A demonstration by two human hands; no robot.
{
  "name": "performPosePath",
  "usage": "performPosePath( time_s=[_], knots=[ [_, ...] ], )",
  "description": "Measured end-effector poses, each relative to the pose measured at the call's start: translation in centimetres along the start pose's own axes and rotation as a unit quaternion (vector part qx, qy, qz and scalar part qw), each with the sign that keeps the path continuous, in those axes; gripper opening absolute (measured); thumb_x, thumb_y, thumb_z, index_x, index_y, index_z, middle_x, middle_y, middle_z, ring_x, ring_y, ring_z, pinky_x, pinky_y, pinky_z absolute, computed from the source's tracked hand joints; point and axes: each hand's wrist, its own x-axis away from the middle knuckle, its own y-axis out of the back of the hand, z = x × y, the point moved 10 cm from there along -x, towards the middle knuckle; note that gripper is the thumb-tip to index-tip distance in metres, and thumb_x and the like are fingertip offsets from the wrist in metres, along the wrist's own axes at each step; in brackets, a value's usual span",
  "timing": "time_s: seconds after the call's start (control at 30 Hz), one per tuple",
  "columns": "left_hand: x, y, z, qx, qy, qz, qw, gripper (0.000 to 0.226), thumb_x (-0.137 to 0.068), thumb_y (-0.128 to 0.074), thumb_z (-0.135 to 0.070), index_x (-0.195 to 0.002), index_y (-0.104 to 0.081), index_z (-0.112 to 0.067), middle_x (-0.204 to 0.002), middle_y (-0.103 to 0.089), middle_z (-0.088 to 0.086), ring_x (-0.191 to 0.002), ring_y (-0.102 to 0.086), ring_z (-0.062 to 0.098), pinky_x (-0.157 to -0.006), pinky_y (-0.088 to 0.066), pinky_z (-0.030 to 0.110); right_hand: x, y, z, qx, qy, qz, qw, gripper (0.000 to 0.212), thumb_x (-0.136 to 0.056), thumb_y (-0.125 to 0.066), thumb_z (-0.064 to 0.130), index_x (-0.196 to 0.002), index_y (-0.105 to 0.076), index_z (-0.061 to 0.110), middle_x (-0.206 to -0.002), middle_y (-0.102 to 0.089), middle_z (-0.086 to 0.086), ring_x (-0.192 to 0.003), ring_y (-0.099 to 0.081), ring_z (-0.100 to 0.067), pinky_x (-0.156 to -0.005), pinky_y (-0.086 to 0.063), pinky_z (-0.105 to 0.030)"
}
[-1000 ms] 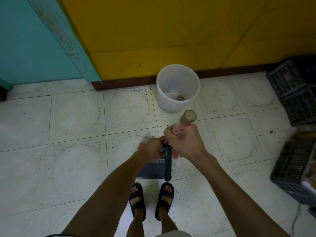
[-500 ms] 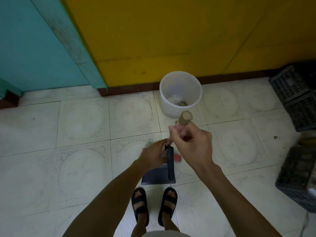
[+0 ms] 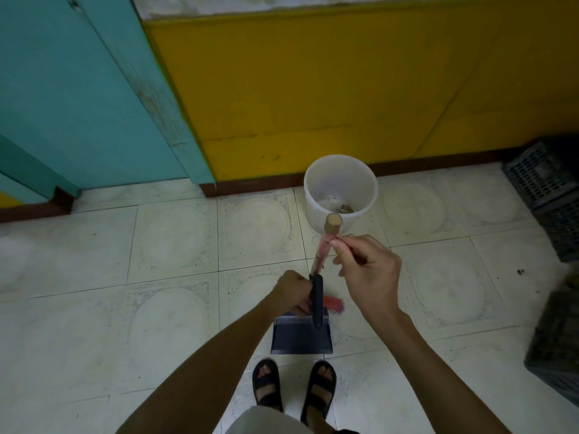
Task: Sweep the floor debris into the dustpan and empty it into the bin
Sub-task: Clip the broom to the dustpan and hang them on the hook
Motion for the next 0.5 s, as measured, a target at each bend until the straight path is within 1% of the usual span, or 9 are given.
performPosePath(
  time_s=[0.03, 0.1, 0.17, 0.2, 0.23, 0.33, 0.4, 0.47, 0.5],
  knots=[
    [0.3, -0.6, 0.6, 0.058, 0.026, 0.023, 0.998, 0.024, -0.09, -0.058, -0.015, -0.101, -0.067, 0.005, -0.078, -0.073, 0.016, -0.057, -0.072, 0.025, -0.057, -0.062, 0.037, 0.1, 0.0, -0.1, -0.003, -0.008, 0.01, 1.0, 0.012, -0.085, -0.072, 0.014, -0.092, -0.078, 0.007, -0.084, -0.071, 0.002, -0.07, -0.068, -0.011, -0.055, -0.058, -0.04],
    [0.4, -1.6, 0.9, 0.13, 0.043, 0.063, 0.989, 0.031, -0.085, -0.059, -0.019, -0.105, -0.065, 0.004, -0.088, -0.074, 0.02, -0.068, -0.074, 0.031, -0.058, -0.061, 0.037, 0.3, 0.2, 0.4, 0.004, 0.003, 0.026, 1.0, 0.007, -0.084, -0.074, 0.009, -0.09, -0.077, 0.006, -0.088, -0.067, 0.001, -0.077, -0.065, -0.006, -0.058, -0.056, -0.031],
    [0.4, -2.0, 0.9, 0.139, 0.039, 0.082, 0.986, 0.037, -0.081, -0.065, -0.023, -0.108, -0.065, 0.002, -0.093, -0.074, 0.02, -0.077, -0.074, 0.032, -0.063, -0.061, 0.037, 0.3, 0.5, 0.9, 0.012, 0.016, 0.038, 0.999, 0.007, -0.084, -0.071, 0.013, -0.086, -0.074, 0.007, -0.094, -0.061, -0.001, -0.084, -0.061, -0.005, -0.06, -0.05, -0.019],
    [0.3, -2.0, 0.9, 0.136, 0.033, 0.079, 0.987, 0.038, -0.079, -0.069, -0.023, -0.107, -0.065, 0.002, -0.093, -0.074, 0.018, -0.078, -0.074, 0.03, -0.064, -0.061, 0.036, 0.3, 0.5, 1.1, 0.001, 0.008, 0.045, 0.999, 0.011, -0.084, -0.069, 0.018, -0.084, -0.072, 0.007, -0.097, -0.058, -0.001, -0.087, -0.06, -0.007, -0.06, -0.049, -0.017],
    [0.1, -1.8, 0.8, 0.134, 0.024, 0.071, 0.988, 0.039, -0.078, -0.073, -0.022, -0.107, -0.065, 0.003, -0.092, -0.074, 0.018, -0.076, -0.074, 0.028, -0.062, -0.061, 0.034, 0.2, 0.4, 1.2, -0.019, -0.005, 0.053, 0.998, 0.016, -0.084, -0.066, 0.023, -0.083, -0.071, 0.008, -0.098, -0.056, 0.0, -0.089, -0.059, -0.01, -0.06, -0.049, -0.019],
    [0.0, -0.9, 0.4, 0.141, 0.005, 0.052, 0.989, 0.04, -0.078, -0.076, -0.017, -0.106, -0.065, 0.009, -0.095, -0.073, 0.022, -0.075, -0.072, 0.029, -0.056, -0.059, 0.031, -0.5, 0.1, 1.8, -0.107, -0.06, 0.071, 0.99, 0.015, -0.085, -0.063, 0.024, -0.082, -0.068, 0.011, -0.096, -0.059, -0.001, -0.086, -0.06, -0.018, -0.06, -0.055, -0.037],
    [-0.1, -0.5, 0.0, 0.14, 0.001, 0.043, 0.989, 0.04, -0.079, -0.076, -0.016, -0.107, -0.065, 0.01, -0.097, -0.072, 0.024, -0.077, -0.072, 0.03, -0.056, -0.06, 0.032, -1.4, 0.0, 2.8, -0.179, -0.079, 0.072, 0.978, 0.008, -0.087, -0.064, 0.014, -0.082, -0.069, 0.01, -0.094, -0.061, -0.006, -0.08, -0.061, -0.016, -0.059, -0.054, -0.031],
    [0.0, -0.2, -0.5, 0.141, 0.004, 0.037, 0.989, 0.041, -0.08, -0.076, -0.017, -0.108, -0.064, 0.01, -0.099, -0.072, 0.023, -0.079, -0.073, 0.031, -0.058, -0.061, 0.034, -2.3, -0.2, 4.1, -0.23, -0.085, 0.073, 0.967, 0.012, -0.088, -0.063, 0.003, -0.083, -0.07, 0.01, -0.092, -0.062, -0.01, -0.078, -0.061, -0.011, -0.061, -0.052, -0.023],
    [0.1, -0.1, -0.8, 0.14, 0.003, 0.033, 0.99, 0.04, -0.081, -0.076, -0.017, -0.109, -0.064, 0.009, -0.099, -0.072, 0.023, -0.079, -0.073, 0.031, -0.057, -0.061, 0.033, -2.6, -0.5, 4.3, -0.253, -0.099, 0.073, 0.96, 0.014, -0.088, -0.062, 0.001, -0.082, -0.071, 0.008, -0.089, -0.063, -0.015, -0.076, -0.062, -0.012, -0.062, -0.051, -0.025]
  ],
)
